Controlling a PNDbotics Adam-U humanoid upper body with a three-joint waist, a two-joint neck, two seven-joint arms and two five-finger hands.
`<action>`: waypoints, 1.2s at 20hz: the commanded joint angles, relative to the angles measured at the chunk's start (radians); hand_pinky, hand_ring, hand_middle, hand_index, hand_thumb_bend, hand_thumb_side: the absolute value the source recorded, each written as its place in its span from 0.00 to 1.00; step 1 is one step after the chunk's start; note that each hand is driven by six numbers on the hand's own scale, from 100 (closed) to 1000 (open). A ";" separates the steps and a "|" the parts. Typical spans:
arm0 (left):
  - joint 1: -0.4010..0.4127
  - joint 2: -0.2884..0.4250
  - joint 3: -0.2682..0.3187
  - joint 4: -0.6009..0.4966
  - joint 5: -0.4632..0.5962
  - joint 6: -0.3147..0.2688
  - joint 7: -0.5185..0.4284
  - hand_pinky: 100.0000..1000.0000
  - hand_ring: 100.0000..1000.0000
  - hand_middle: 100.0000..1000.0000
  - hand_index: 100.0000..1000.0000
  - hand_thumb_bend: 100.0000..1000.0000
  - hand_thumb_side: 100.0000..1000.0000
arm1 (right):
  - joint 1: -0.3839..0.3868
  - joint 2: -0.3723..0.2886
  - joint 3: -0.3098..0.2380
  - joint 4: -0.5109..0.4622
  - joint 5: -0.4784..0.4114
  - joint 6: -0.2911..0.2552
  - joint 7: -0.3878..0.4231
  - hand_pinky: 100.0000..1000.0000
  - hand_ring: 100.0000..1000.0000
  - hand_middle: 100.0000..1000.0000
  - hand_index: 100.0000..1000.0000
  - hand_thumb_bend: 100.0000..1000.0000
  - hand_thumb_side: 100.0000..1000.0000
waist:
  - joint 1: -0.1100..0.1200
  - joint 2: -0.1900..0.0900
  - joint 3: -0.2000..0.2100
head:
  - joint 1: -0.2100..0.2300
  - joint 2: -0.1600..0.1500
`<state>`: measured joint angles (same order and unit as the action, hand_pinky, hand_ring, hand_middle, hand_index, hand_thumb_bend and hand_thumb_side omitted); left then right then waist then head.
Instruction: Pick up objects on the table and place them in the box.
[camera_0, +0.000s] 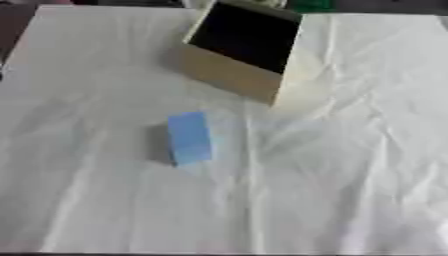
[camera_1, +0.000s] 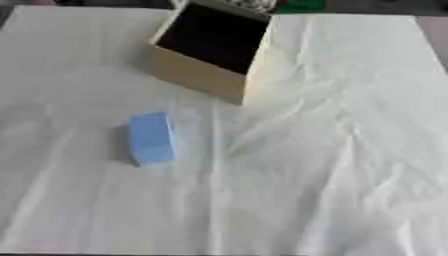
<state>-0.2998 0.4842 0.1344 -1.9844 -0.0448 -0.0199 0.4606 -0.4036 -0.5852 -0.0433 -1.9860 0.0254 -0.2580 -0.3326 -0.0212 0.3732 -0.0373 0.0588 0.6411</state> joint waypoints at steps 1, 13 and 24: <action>-0.010 0.018 0.011 -0.016 -0.002 -0.001 -0.003 0.63 0.54 0.48 0.73 0.08 0.12 | -0.007 -0.019 -0.012 -0.014 0.003 -0.002 0.002 0.72 0.72 0.70 0.83 0.00 0.29 | -0.011 -0.030 0.000 | 0.000 0.010; -0.061 0.074 -0.027 -0.016 -0.136 0.082 -0.065 0.63 0.55 0.50 0.75 0.12 0.07 | -0.005 -0.019 -0.010 -0.014 0.001 -0.001 0.003 0.72 0.72 0.70 0.83 0.00 0.28 | -0.010 -0.041 0.002 | -0.007 0.007; -0.223 0.349 -0.253 -0.016 -0.359 0.232 -0.431 0.64 0.59 0.57 0.80 0.23 0.03 | 0.001 -0.030 0.000 -0.014 -0.004 0.002 0.014 0.72 0.72 0.70 0.83 0.00 0.28 | 0.006 -0.066 -0.005 | -0.013 0.014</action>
<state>-0.5075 0.7683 -0.1013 -1.9845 -0.3970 0.2062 0.0660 -0.3952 -0.5855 -0.0405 -1.9860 0.0248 -0.2545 -0.3241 -0.0208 0.3457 -0.0419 0.0485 0.6464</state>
